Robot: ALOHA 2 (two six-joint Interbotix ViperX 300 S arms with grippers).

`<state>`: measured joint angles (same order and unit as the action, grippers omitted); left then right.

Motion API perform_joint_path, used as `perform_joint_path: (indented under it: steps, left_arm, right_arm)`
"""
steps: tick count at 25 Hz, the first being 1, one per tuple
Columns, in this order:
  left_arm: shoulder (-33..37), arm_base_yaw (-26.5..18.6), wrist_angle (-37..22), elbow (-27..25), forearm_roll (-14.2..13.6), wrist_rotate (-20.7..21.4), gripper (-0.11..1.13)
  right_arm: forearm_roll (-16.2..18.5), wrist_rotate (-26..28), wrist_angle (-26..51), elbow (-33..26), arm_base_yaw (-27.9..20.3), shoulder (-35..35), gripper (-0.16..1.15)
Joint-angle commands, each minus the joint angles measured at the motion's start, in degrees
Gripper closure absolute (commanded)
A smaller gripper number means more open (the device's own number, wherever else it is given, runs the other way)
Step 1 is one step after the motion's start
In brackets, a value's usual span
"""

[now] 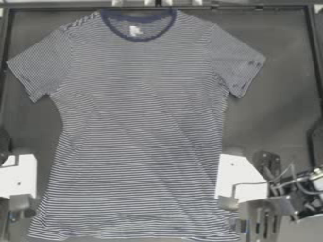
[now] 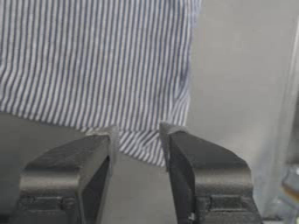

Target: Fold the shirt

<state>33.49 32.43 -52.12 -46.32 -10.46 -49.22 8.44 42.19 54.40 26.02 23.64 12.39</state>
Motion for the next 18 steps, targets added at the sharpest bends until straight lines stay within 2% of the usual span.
perform_joint_path:
  steps: [1, 3, 9, 18]
  left_arm:
    - [-1.23, 1.05, 2.02, -0.26, -0.70, -2.72, 0.27]
    - [-1.85, 1.76, 3.16, -1.05, -0.79, -3.69, 0.23]
    - [-3.96, 2.02, 8.79, -2.99, -0.44, -5.54, 0.00]
    - [-10.28, 2.55, 9.05, -2.11, -0.53, -5.10, 0.08]
  right_arm:
    - [-0.09, 0.97, -0.70, -0.53, 0.53, -0.70, 0.01]
    - [-0.09, 1.85, -1.32, -0.26, 0.70, -1.76, 0.01]
    - [-0.53, 3.16, -4.92, 1.41, 0.79, -4.22, 0.01]
    - [-0.53, 4.22, -7.65, 2.02, 1.05, -7.73, 0.01]
